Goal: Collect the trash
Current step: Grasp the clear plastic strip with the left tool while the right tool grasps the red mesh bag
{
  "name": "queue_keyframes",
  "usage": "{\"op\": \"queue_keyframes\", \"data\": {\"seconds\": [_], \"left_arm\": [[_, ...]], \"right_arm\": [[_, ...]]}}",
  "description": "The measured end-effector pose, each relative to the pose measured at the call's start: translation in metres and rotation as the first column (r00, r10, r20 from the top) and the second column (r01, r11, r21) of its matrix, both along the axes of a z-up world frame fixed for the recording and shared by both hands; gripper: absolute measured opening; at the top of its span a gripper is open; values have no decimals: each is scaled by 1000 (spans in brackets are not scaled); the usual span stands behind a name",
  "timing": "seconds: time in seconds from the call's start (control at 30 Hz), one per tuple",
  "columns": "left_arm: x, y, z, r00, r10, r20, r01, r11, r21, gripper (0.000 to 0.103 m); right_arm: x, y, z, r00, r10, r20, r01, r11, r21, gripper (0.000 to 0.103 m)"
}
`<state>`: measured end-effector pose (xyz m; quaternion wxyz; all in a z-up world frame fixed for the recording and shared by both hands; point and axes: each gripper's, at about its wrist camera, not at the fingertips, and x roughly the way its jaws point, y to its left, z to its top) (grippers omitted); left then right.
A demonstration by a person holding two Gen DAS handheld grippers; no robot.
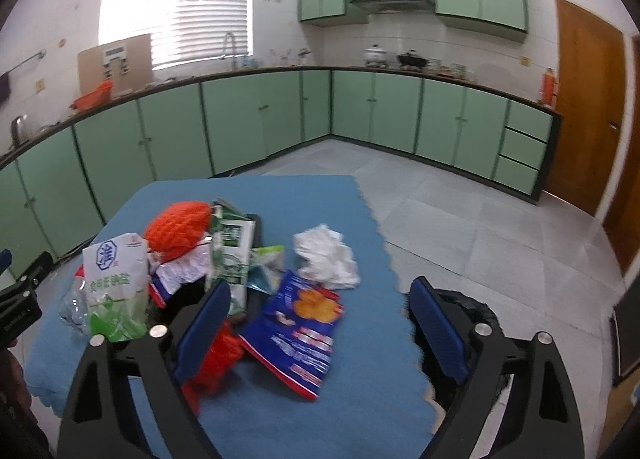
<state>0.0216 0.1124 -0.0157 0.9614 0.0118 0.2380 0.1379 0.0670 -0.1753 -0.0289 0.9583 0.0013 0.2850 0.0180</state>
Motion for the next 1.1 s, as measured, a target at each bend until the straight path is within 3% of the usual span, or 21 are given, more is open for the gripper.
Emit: {"op": "queue_keyframes", "data": {"seconds": [0.13, 0.27, 0.63, 0.9, 1.0, 1.07, 1.1], "left_arm": [[5, 14, -6, 1000, 4, -18, -5, 999, -33, 98], [14, 11, -15, 999, -38, -37, 37, 998, -50, 98], [64, 8, -46, 981, -163, -101, 153, 983, -98, 98], [92, 14, -59, 970, -205, -132, 181, 969, -169, 98], [96, 17, -65, 968, -209, -138, 178, 961, -212, 87], [96, 18, -68, 965, -222, -142, 184, 953, -242, 69], [95, 19, -68, 964, -226, -140, 186, 950, -250, 66]], "right_arm": [[16, 23, -7, 997, 68, -36, -68, 998, 4, 79], [19, 34, -14, 995, 84, -56, -84, 996, -4, 79], [27, 27, -28, 994, 35, -101, -42, 997, -66, 78], [35, 36, -29, 994, 37, -105, -48, 994, -99, 78], [37, 39, -29, 994, 40, -105, -51, 993, -104, 78], [37, 41, -29, 993, 42, -107, -54, 992, -111, 78], [38, 41, -30, 993, 44, -110, -57, 992, -113, 78]]}}
